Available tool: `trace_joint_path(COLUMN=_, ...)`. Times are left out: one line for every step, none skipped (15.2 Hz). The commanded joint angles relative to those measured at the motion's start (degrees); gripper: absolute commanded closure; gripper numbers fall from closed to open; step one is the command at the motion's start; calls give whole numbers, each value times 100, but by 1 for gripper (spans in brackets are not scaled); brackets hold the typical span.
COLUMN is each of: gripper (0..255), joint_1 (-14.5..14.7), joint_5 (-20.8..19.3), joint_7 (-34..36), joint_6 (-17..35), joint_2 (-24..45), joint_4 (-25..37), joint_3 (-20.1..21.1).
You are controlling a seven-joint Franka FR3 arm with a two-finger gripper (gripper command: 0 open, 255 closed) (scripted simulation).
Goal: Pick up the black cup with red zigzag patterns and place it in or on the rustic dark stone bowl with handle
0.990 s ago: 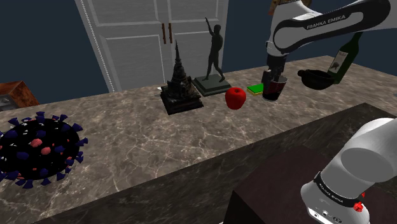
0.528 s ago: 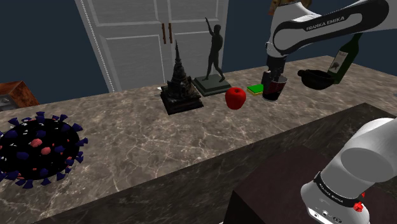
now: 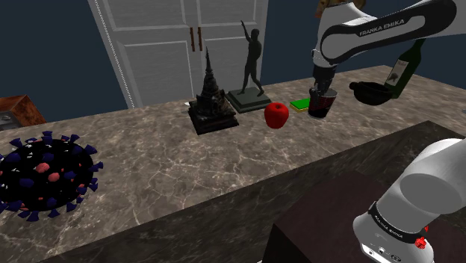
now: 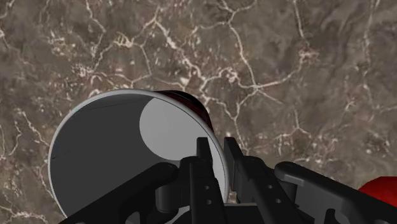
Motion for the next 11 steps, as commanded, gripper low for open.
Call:
trace_joint_path(gripper=255, joint_1=0, joint_5=0, joint_7=0, joint_6=-1, joint_2=0, joint_4=-1, joint_3=0)
trace_joint_path(gripper=255, joint_1=0, joint_5=0, joint_7=0, joint_6=-1, joint_2=0, joint_4=0, joint_3=0)
trace_joint_path(gripper=255, joint_1=-1, joint_5=-1, joint_7=0, joint_6=1, joint_2=1, joint_4=-1, joint_3=-1)
trace_joint_path(gripper=255, joint_1=2, joint_5=7, joint_7=-11, joint_6=-80, joint_2=-22, joint_4=58, joint_3=5)
trace_joint_path(gripper=255, joint_1=4, joint_5=13, joint_7=-22, joint_6=-160, joint_2=-42, joint_4=118, joint_3=10)
trace_joint_path(gripper=255, joint_1=6, joint_5=20, joint_7=-32, joint_6=-240, joint_2=-59, joint_4=181, joint_3=16)
trace_joint_path(gripper=255, joint_1=8, joint_5=27, joint_7=-42, joint_6=-319, joint_2=-76, joint_4=244, joint_3=21)
trace_joint_path(gripper=255, joint_1=10, joint_5=33, joint_7=-53, joint_6=-398, joint_2=-92, joint_4=308, joint_3=26)
trace_joint_path(gripper=255, joint_1=12, joint_5=40, joint_7=-63, joint_6=-477, joint_2=-106, joint_4=374, joint_3=31)
trace_joint_path(gripper=255, joint_1=14, joint_5=46, joint_7=-74, joint_6=-556, joint_2=-119, joint_4=440, joint_3=36)
trace_joint_path(gripper=255, joint_1=16, joint_5=52, joint_7=-84, joint_6=-634, joint_2=-130, joint_4=507, joint_3=42)
